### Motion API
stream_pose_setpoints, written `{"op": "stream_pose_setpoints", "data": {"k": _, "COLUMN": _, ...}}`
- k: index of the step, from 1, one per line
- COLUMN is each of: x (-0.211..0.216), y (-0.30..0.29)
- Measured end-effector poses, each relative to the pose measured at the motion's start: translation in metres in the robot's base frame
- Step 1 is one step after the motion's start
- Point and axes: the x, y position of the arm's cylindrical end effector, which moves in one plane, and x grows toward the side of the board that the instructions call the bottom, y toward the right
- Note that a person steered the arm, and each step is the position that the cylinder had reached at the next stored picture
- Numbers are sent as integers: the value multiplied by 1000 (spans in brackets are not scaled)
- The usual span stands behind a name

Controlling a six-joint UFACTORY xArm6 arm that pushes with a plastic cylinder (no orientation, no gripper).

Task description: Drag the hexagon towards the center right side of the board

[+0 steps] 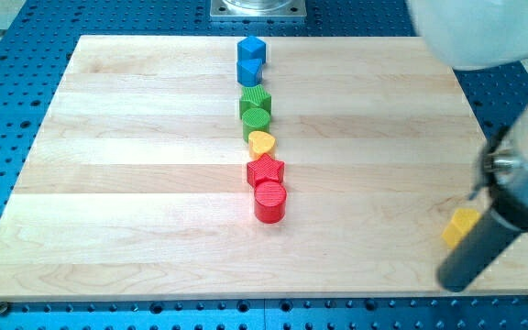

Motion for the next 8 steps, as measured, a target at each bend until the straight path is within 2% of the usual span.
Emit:
{"op": "stream_pose_setpoints", "data": {"k": 1, "x": -45, "y": 34}}
{"op": "stream_pose_setpoints", "data": {"k": 2, "x": -34, "y": 24}}
{"op": "stream_pose_setpoints", "data": {"k": 3, "x": -28, "y": 58}}
{"op": "stream_pose_setpoints", "data": {"k": 5, "x": -128, "y": 47}}
{"op": "stream_pose_setpoints", "data": {"k": 6, "x": -108, "y": 23}}
{"op": "stream_pose_setpoints", "data": {"k": 7, "x": -70, "y": 29}}
{"op": "stream_pose_setpoints", "data": {"k": 8, "x": -72, "y": 76}}
